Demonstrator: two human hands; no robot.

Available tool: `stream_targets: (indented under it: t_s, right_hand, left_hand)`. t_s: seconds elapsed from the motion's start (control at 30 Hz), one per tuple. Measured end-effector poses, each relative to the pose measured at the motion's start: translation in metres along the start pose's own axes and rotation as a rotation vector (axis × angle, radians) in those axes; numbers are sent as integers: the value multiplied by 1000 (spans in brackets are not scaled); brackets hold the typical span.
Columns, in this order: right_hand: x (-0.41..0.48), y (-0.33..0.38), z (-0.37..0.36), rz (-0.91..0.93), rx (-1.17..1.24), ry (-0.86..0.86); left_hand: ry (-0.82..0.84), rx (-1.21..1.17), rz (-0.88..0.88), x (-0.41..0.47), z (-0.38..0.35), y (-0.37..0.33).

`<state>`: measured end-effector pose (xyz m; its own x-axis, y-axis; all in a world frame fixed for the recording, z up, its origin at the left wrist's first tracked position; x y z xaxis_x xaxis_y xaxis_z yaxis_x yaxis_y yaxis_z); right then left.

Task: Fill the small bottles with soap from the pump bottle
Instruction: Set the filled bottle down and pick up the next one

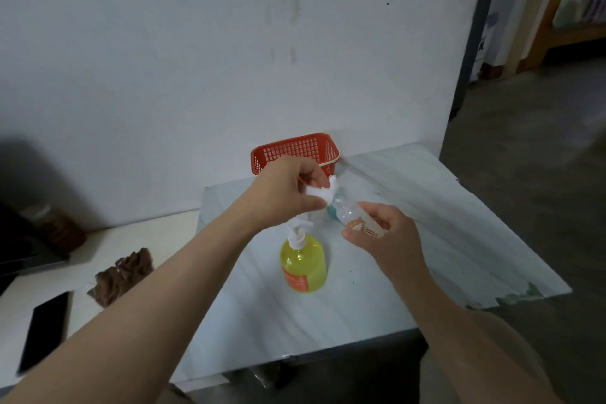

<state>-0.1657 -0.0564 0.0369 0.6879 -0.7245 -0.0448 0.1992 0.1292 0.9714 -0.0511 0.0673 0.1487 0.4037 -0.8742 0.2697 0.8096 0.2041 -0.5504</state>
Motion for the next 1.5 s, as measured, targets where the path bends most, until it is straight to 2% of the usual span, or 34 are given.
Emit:
stream_targets:
  t_s: [0.47,0.63,0.8,1.0,1.17,1.33,1.43,1.5]
  right_hand:
    - [-3,-1,-1,62,-145,-6]
    - [-6,1,-6,52,-110,45]
    - [-8,6,-12,27,-47,81]
    - [-7,8,-14,23,-45,72]
    - [-6,3,-15,23,-69,67]
    - [-4,2,-18,29,-84,69]
    - [-4,1,-17,27,-81,62]
    - [-4,0,-16,25,-88,61]
  left_hand:
    - [161,-24,-62,7,-14,4]
    - [173,115,-190,6,-15,4]
    - [155,-9,-118,5,-14,10]
    - [25,-147,60,5,-11,13]
    - [173,-59,-60,5,-14,15]
    - [70,-45,19,7,-16,18]
    - [158,10,-51,8,-18,15]
    - [147,29,-37,7,-19,15]
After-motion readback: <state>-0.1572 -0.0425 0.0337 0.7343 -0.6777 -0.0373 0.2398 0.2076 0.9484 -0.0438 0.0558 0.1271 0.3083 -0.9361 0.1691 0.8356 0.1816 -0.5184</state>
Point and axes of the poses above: each hand's wrist, its own x-axis towards the middle knuckle, its own z-axis out of the back of the hand, y = z × x, the point moved 3 cm from there along x, towards the middle knuckle, and after that the axes turned 12 degrees about -z, right-handed, at the moved point
